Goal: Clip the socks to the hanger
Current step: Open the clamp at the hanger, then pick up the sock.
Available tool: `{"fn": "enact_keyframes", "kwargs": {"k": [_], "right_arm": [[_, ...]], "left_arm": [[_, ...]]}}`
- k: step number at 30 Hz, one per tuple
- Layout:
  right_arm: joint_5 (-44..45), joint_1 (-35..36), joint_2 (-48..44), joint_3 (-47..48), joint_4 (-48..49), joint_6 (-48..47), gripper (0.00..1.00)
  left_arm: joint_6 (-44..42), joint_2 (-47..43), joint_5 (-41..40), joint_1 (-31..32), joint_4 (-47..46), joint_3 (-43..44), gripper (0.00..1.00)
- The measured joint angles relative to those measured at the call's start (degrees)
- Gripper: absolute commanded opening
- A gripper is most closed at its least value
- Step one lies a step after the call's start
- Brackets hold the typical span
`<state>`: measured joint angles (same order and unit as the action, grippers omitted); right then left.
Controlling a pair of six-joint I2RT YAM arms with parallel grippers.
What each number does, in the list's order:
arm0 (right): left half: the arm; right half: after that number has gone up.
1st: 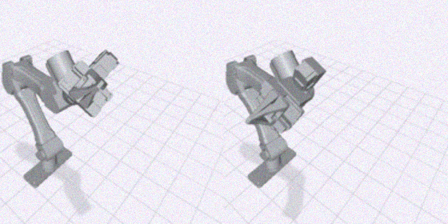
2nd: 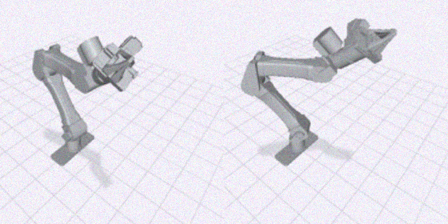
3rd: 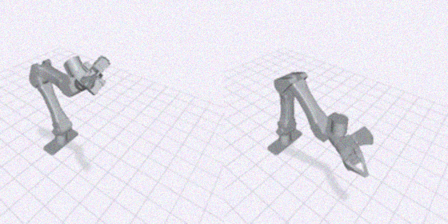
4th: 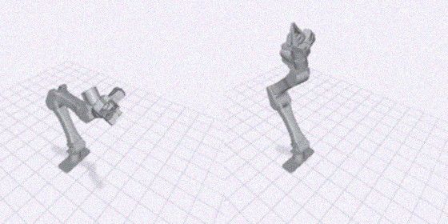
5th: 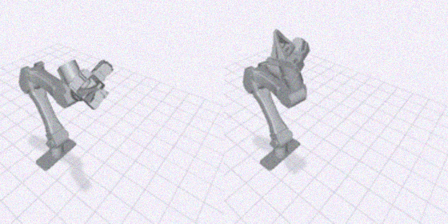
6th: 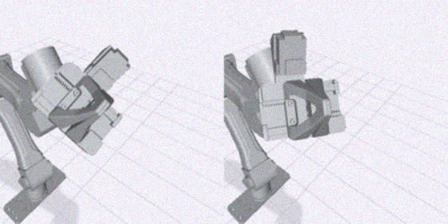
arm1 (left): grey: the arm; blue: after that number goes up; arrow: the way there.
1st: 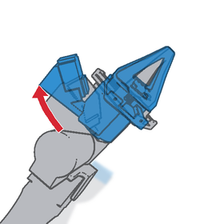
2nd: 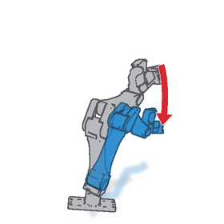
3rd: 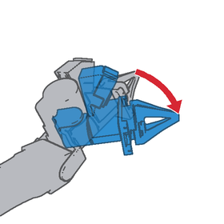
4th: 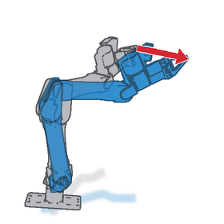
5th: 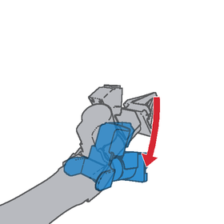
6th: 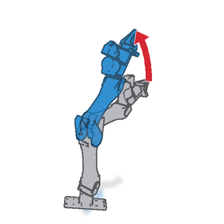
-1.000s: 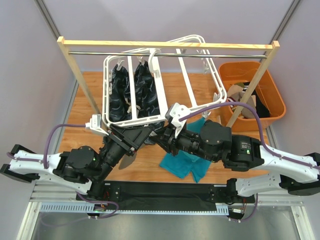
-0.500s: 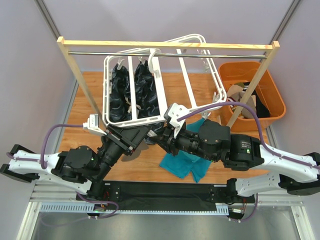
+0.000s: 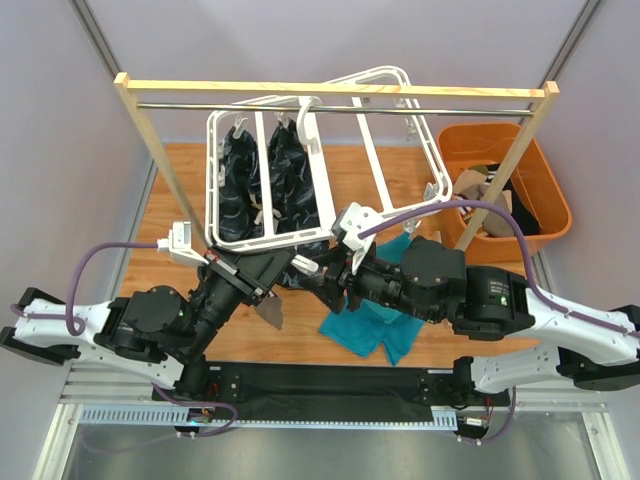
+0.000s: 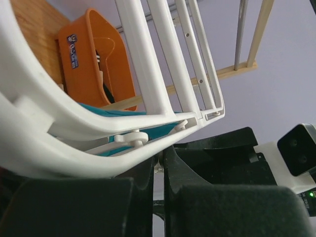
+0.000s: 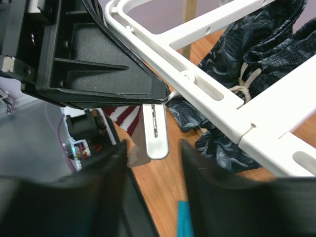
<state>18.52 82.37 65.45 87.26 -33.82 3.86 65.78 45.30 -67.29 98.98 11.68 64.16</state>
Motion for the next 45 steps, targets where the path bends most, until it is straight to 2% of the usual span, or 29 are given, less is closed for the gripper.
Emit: {"fn": "enact_keyframes", "kwargs": {"k": [2,5,10,16,17,19,22,23,25,27,32,36,37,43,44,45], "right_arm": [[0.22,0.07,0.15,0.72,-1.01,0.83,0.67],[0.57,0.09,0.11,1.66,-3.30,2.25,0.72],[0.92,0.09,-1.42,3.85,-8.68,6.08,0.72],[-1.27,0.11,-10.91,4.50,-15.54,10.84,0.59],[-0.81,0.11,-12.33,4.81,-17.09,11.72,0.54],[1.62,0.11,-14.58,4.98,-20.22,13.68,0.51],[8.13,0.11,-17.44,2.25,-25.03,17.14,0.47],[10.82,0.11,-18.25,0.50,-26.91,18.40,0.40],[16.00,0.11,-19.21,-2.89,-31.28,21.31,0.35],[21.51,0.11,-19.89,-4.94,-35.63,25.22,0.36],[38.05,0.11,-23.85,-6.93,-41.03,42.82,0.29],[45.03,-0.59,-29.59,-9.03,-43.01,51.12,0.31],[45.77,-1.44,-29.66,-9.60,-43.30,52.33,0.33],[44.85,-9.88,-22.67,-17.57,-43.06,53.77,0.32],[42.82,-13.09,-22.08,-20.04,-42.21,51.21,0.29],[40.35,-17.46,-22.16,-22.99,-40.89,48.26,0.22]], "left_arm": [[0.04,0.02,-0.24,0.00,0.70,0.31,0.00],[0.04,0.04,-0.61,0.00,1.40,0.35,0.00],[0.04,-0.02,-1.03,0.00,2.67,0.35,0.00],[0.09,-0.63,-1.79,0.00,4.02,0.35,0.00],[0.11,-0.81,-1.86,0.00,4.31,0.35,0.00],[0.48,-1.25,-1.90,0.00,5.09,0.35,0.00],[1.20,-1.88,-2.25,0.00,6.16,0.33,0.00],[1.42,-2.12,-2.29,0.00,6.36,0.28,0.00],[1.81,-2.51,-2.40,0.00,6.84,0.26,0.00],[1.99,-2.82,-2.47,0.00,7.37,0.26,0.00],[2.51,-4.00,-2.47,0.00,8.28,-0.31,0.00],[2.93,-4.92,-2.49,-0.02,8.76,-0.85,0.00],[2.95,-5.09,-2.47,-0.02,8.85,-0.85,0.00],[3.08,-6.69,-2.21,-0.02,9.01,-1.31,0.00],[3.13,-6.93,-2.19,-0.02,8.98,-1.46,0.00],[3.30,-7.17,-2.19,-0.02,8.98,-1.66,0.00]]}}
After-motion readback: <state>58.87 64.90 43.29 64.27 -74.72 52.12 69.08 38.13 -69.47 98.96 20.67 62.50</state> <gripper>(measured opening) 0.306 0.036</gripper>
